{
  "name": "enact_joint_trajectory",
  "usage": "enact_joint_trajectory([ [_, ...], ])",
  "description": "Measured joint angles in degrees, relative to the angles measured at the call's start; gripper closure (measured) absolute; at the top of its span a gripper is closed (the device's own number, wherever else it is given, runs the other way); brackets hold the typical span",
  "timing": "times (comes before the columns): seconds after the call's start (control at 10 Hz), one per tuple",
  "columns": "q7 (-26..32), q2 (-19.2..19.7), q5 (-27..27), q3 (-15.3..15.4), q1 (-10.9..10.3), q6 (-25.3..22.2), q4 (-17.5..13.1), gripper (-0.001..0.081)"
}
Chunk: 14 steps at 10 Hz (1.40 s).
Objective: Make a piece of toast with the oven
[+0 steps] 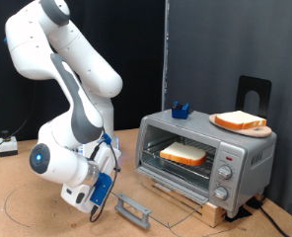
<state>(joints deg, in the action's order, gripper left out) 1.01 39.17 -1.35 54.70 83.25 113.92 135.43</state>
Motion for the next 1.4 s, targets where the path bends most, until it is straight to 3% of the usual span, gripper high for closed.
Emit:
enact_joint_trajectory([
  [0.2,2.2,-0.1,-2.0,2.4,1.3,-1.4,1.6,-0.0003],
  [0.6,9.0,-0.4,-7.1,10.4,9.6,-14.9,1.5,-0.0003],
  [1.0,11.0,-1.7,-8.2,19.9,16.9,-20.2,2.3,-0.0003],
  [1.4,11.7,-1.8,-9.3,29.3,22.1,-25.0,3.7,-0.0003],
])
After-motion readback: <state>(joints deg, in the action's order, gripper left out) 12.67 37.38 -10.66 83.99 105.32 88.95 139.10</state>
